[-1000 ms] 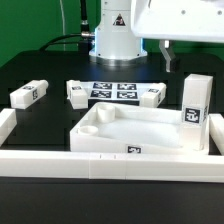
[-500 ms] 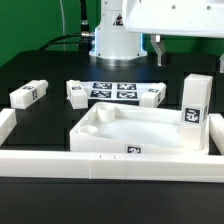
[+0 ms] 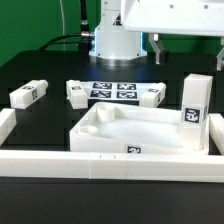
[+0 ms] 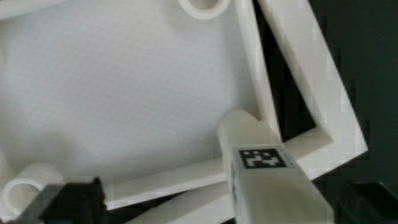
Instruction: Assemble desk
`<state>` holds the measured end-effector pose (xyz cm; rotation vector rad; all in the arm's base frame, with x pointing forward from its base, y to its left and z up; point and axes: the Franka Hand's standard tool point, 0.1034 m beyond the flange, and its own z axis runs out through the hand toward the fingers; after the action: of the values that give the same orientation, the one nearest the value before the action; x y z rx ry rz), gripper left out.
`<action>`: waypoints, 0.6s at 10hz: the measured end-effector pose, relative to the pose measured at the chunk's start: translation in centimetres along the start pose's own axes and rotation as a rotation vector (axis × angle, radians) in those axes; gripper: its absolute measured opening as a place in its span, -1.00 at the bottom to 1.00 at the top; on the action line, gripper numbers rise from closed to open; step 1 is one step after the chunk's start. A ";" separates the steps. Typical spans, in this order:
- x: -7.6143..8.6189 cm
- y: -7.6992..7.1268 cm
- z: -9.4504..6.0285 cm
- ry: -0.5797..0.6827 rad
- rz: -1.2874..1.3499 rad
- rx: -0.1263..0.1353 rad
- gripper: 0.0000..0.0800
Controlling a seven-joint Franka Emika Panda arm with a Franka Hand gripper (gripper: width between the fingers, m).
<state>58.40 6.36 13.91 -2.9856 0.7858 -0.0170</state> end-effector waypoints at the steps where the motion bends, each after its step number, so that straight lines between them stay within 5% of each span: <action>1: -0.7 1.2 -0.1 -0.002 -0.024 0.004 0.62; 3: -1.7 4.0 -0.2 -0.008 -0.044 0.012 0.62; 6: -1.9 3.9 0.0 -0.011 -0.046 0.010 0.62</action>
Offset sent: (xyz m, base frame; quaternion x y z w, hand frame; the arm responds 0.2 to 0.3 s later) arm 0.0000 0.0000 0.0000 0.0000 0.0000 0.0000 1.0000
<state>54.86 3.88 13.67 -2.9912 0.7129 -0.0063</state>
